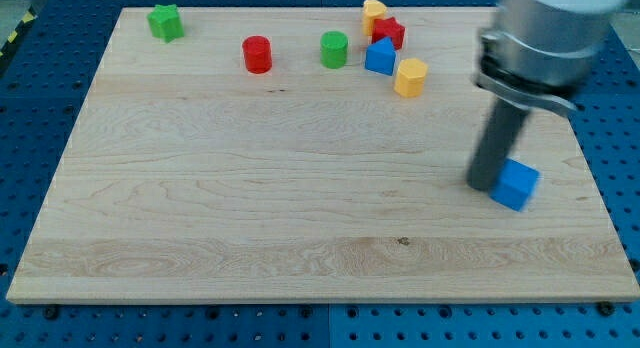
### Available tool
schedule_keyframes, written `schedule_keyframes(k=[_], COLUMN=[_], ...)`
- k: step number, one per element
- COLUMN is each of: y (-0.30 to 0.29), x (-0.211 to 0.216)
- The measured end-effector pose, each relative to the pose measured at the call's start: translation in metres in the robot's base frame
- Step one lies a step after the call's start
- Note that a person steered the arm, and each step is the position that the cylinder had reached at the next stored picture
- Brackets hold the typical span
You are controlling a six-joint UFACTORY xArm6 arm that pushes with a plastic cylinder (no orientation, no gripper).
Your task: Slide the blue cube to the bottom right of the board
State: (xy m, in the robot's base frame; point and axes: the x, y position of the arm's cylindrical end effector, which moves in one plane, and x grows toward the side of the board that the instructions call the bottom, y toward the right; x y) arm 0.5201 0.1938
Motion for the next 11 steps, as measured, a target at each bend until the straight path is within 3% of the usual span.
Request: schedule_keyframes(k=[1,2,4,6,9,11], y=[0.022,-0.011,-0.042,0.006,0.042,-0.043], x=[0.029,0.029,-0.011,-0.034,0.019,0.019])
